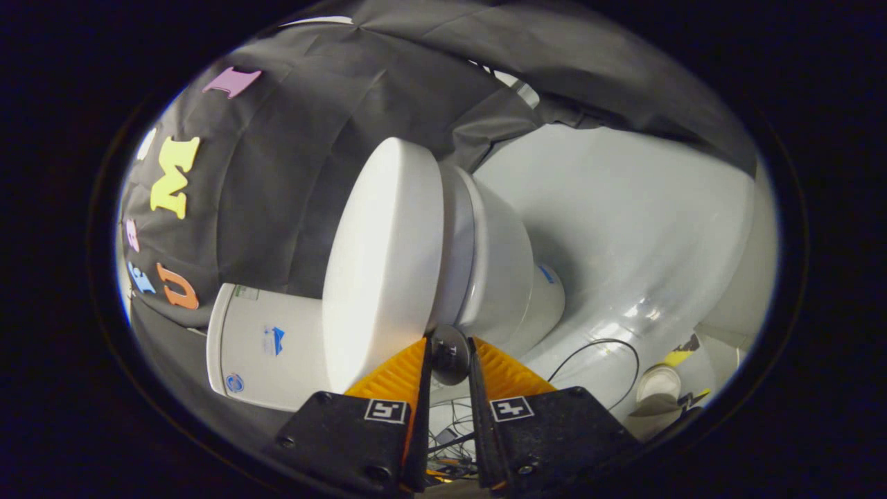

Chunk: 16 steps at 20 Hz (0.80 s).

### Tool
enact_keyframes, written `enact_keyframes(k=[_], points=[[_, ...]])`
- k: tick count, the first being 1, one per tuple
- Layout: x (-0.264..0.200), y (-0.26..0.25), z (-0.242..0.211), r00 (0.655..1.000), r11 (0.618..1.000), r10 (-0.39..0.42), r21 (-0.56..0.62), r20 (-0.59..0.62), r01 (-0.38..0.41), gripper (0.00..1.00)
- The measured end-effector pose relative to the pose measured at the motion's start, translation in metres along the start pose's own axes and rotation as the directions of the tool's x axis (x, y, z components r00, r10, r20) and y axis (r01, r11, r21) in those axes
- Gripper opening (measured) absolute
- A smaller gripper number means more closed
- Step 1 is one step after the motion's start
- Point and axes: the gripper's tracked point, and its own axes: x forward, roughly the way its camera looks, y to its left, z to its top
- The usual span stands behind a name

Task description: Open the toilet lid.

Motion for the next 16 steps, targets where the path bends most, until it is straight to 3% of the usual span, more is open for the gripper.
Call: enact_keyframes(k=[4,6,16], points=[[0.001,0.000,0.005,0.998,0.993,0.060,0.106,-0.008,-0.059,0.30],[0.001,0.002,0.006,0.997,0.987,0.075,0.140,0.000,-0.074,0.23],[-0.011,0.018,0.009,1.000,0.992,0.017,0.121,0.001,-0.017,0.12]])
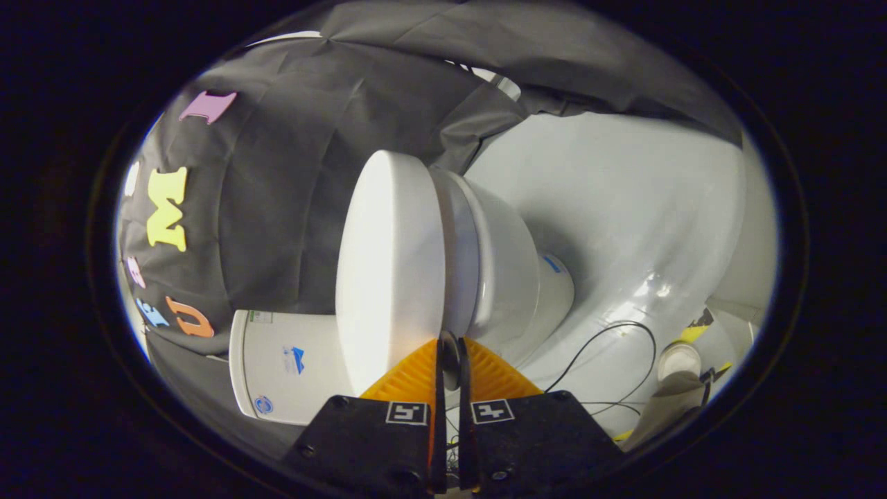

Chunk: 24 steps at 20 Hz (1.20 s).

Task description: Open the toilet lid.

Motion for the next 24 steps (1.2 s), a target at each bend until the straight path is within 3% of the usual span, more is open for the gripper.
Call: enact_keyframes(k=[7,15,24], points=[[-0.022,0.045,-0.003,0.998,0.997,0.058,-0.047,0.018,-0.057,0.10],[-0.056,0.111,-0.017,0.995,0.977,0.092,-0.197,0.041,-0.082,0.10],[-0.069,0.159,-0.041,0.995,0.938,0.044,-0.345,0.089,-0.010,0.09]])
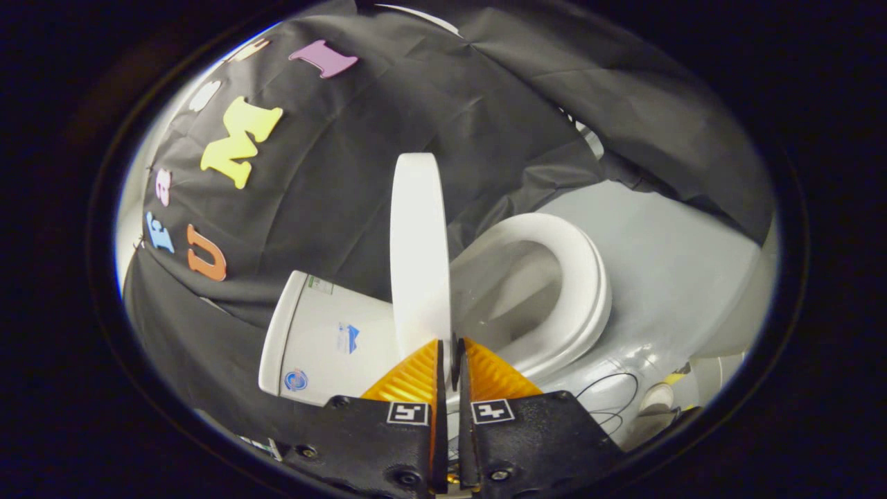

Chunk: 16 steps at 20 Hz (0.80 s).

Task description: Open the toilet lid.

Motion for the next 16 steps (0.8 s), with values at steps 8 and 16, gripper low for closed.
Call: enact_keyframes(k=[8,16], points=[[-0.007,0.031,-0.007,0.999,0.996,-0.042,-0.078,0.026,0.044,0.10],[-0.012,0.061,-0.016,0.998,0.987,-0.057,-0.151,0.040,0.063,0.09]])
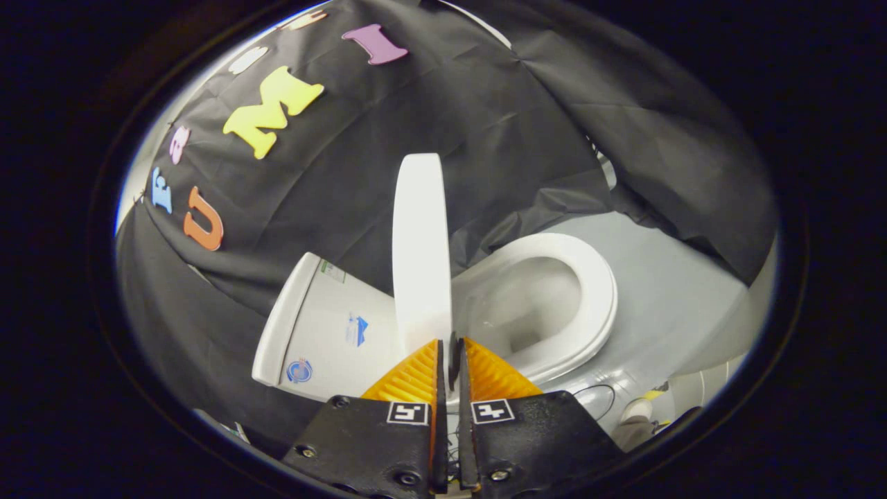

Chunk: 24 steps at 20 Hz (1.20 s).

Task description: Open the toilet lid.

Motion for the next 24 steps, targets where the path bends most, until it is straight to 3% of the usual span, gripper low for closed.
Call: enact_keyframes(k=[15,24], points=[[-0.005,0.064,-0.014,0.999,0.976,-0.040,-0.212,0.035,0.047,0.10],[-0.004,0.096,-0.025,0.997,0.943,-0.059,-0.323,0.054,0.074,0.10]])
